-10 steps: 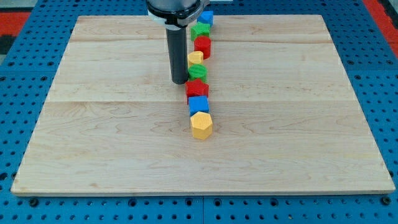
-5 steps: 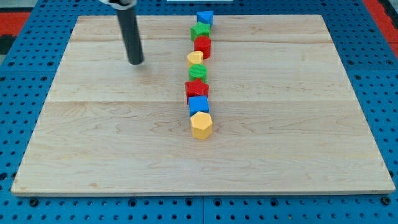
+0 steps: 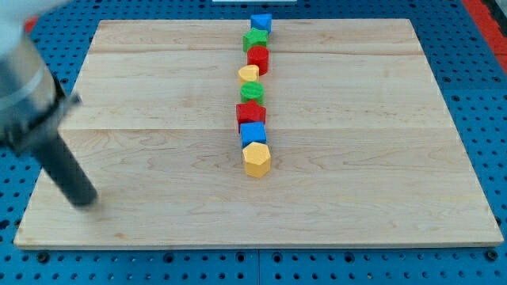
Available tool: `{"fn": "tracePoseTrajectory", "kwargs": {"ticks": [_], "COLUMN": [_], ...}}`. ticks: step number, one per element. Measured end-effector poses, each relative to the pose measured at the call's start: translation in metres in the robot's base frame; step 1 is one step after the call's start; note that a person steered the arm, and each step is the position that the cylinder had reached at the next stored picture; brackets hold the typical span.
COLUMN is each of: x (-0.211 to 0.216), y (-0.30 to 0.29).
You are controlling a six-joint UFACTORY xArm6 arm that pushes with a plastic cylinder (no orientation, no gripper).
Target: Touch the bottom of theyellow hexagon
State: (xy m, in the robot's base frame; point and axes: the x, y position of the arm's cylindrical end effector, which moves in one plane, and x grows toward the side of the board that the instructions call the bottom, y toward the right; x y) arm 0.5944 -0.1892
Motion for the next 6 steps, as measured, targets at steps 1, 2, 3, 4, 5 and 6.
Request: {"fn": "tracePoseTrajectory", "kwargs": {"ticks": [1, 2, 3, 4, 5, 6], "x": [0.023, 0.022, 0.004, -0.050, -0.061, -0.070], "y": [0.072, 0.178, 0.240, 0.243, 0.239, 0.219]}}
